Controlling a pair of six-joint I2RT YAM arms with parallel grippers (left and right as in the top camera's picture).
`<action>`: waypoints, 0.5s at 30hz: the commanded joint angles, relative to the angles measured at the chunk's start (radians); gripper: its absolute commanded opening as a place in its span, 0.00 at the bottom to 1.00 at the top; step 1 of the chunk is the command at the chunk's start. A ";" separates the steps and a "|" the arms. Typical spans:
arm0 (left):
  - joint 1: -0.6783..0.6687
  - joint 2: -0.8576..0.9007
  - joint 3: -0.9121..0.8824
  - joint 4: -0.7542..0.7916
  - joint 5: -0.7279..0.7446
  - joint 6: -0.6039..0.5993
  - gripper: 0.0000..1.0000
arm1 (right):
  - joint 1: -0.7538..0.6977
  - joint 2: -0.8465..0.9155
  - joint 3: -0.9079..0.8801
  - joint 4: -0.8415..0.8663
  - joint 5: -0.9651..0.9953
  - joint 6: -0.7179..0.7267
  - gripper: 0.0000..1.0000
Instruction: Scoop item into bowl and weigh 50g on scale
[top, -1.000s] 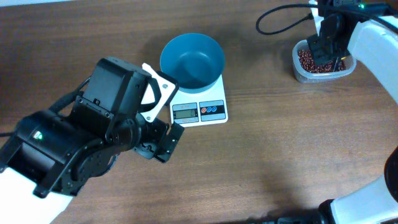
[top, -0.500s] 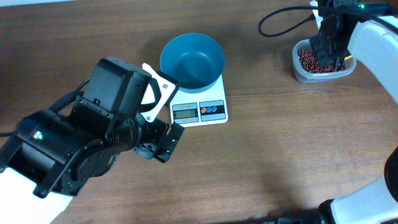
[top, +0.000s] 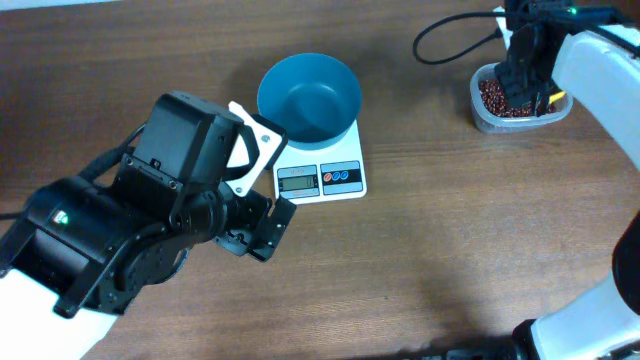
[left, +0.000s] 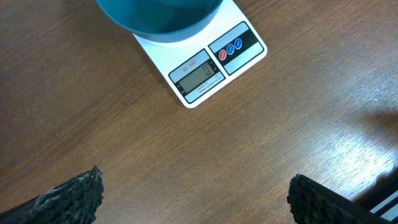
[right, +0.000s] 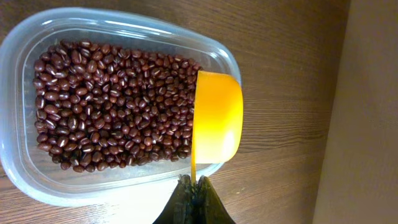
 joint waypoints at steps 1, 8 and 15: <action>0.005 -0.002 0.023 0.002 -0.006 0.008 0.99 | -0.008 0.019 0.002 0.000 0.027 0.000 0.04; 0.005 -0.002 0.023 0.001 -0.006 0.008 0.99 | -0.008 0.021 0.000 -0.002 0.028 0.000 0.04; 0.005 -0.002 0.023 0.002 -0.006 0.008 0.99 | -0.007 0.046 -0.002 -0.001 0.113 -0.011 0.04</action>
